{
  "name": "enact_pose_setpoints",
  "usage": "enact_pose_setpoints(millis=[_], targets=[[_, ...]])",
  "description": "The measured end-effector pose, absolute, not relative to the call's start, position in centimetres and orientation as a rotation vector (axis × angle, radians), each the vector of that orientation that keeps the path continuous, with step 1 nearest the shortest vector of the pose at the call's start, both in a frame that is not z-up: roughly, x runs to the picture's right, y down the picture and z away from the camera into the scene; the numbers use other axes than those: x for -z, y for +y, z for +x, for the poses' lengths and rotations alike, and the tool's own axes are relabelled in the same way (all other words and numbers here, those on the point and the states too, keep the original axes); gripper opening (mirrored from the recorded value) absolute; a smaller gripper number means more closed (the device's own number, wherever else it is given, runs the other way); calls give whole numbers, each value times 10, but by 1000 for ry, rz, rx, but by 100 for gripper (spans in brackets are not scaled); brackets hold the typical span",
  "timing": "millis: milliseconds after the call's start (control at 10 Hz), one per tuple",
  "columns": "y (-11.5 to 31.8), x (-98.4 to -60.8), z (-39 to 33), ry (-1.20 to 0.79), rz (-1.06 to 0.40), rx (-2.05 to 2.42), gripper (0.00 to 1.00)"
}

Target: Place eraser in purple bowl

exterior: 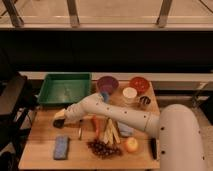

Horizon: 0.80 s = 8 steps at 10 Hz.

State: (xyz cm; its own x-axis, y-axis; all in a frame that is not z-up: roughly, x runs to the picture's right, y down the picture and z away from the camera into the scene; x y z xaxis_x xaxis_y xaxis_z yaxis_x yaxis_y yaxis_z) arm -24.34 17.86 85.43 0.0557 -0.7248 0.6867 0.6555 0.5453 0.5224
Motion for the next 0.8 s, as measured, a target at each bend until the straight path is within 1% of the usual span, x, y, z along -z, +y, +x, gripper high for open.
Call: enact_pose_setpoints(millis=[100, 300, 500, 600, 800], targets=[[180, -854, -242, -1093, 74, 1053, 43], [186, -855, -243, -1101, 58, 1051, 21], [201, -865, -242, -1110, 20, 1034, 2], [204, -869, -241, -1108, 14, 1032, 0], [204, -869, -241, -1108, 14, 1034, 0]])
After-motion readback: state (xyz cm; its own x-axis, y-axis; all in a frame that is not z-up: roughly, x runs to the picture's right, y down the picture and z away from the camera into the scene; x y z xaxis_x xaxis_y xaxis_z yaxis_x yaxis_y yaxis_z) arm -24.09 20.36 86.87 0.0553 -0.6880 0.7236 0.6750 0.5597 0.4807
